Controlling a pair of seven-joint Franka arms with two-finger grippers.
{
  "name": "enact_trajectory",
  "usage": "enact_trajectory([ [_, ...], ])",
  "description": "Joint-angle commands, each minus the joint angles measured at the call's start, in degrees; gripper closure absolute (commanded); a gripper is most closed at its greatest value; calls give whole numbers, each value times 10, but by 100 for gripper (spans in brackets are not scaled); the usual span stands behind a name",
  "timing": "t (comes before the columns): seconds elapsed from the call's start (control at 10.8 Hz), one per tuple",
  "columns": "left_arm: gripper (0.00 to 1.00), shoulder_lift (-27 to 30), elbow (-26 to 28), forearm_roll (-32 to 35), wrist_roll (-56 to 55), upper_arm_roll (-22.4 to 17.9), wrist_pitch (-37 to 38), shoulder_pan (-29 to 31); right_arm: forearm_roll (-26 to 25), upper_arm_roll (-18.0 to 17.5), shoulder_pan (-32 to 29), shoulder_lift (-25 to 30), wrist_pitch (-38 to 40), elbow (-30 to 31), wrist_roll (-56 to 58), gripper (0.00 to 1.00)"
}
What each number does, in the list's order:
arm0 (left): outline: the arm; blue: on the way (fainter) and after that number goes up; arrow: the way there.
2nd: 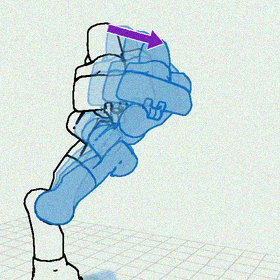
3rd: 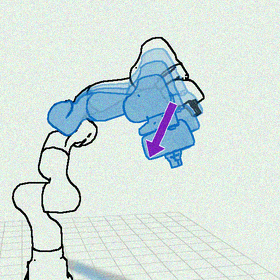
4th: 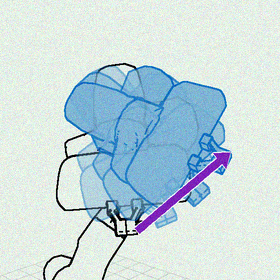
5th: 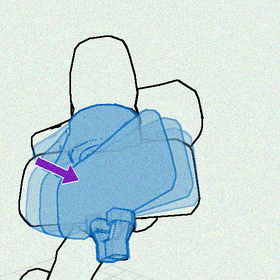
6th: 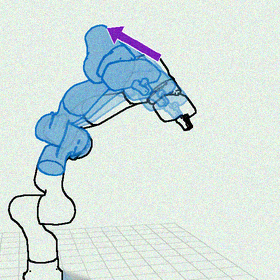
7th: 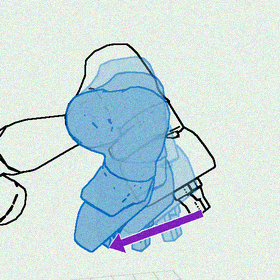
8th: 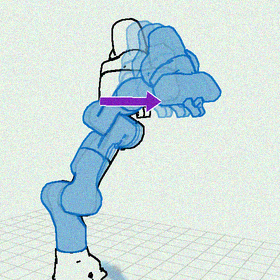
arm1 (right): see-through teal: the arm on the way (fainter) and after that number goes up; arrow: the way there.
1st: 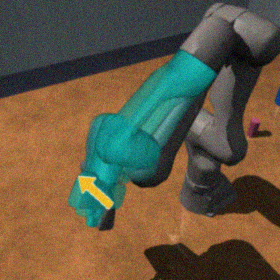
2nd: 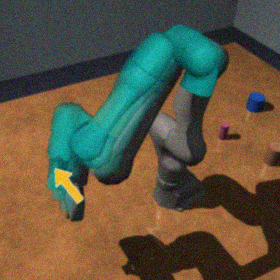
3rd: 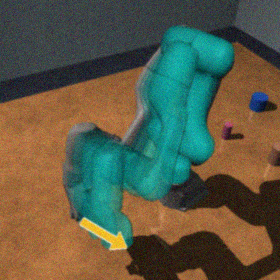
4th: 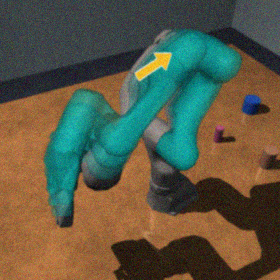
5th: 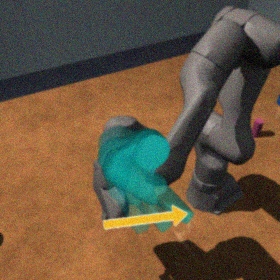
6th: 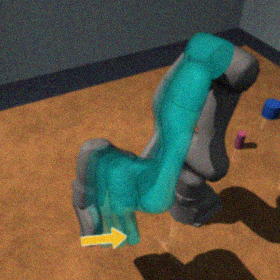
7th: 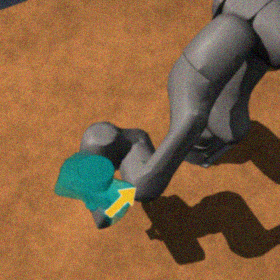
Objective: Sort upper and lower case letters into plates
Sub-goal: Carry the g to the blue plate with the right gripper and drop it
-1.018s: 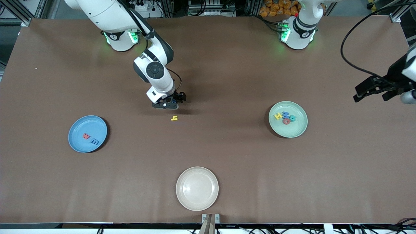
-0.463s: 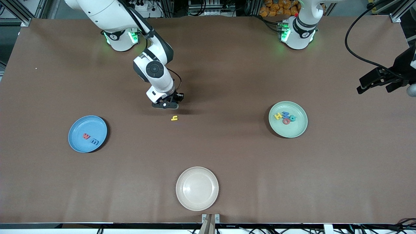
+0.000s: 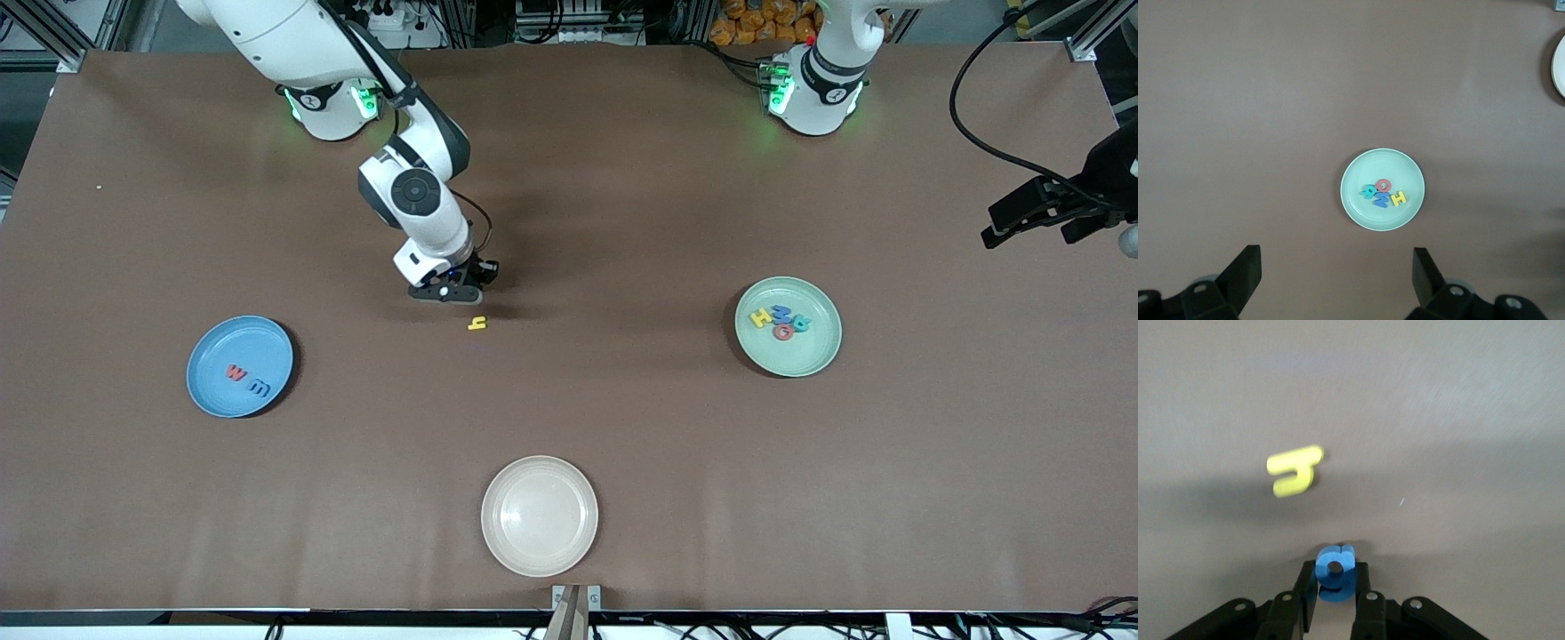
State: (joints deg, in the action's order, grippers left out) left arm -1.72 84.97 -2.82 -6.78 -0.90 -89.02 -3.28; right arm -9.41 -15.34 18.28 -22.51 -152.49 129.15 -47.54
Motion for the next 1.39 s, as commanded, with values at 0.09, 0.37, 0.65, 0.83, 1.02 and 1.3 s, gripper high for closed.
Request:
enact_trajectory([
  [0.09,0,26,-3,16,3,-2,13,-8,-105,1,-102,32,25,-18,2,100],
  [0.37,0,44,22,16,4,-2,13,-6,-153,21,-176,27,87,-63,104,100],
  [0.65,0,47,27,16,18,3,13,-9,-153,55,-253,11,91,-99,273,100],
  [0.83,0,47,27,15,15,16,13,-9,-153,79,-287,-9,85,-124,366,100],
  [1.02,0,47,27,14,13,17,11,-8,-142,83,-295,-16,86,-130,364,20],
  [1.3,0,46,20,15,-53,14,6,-17,-139,83,-292,-15,93,-130,365,0],
])
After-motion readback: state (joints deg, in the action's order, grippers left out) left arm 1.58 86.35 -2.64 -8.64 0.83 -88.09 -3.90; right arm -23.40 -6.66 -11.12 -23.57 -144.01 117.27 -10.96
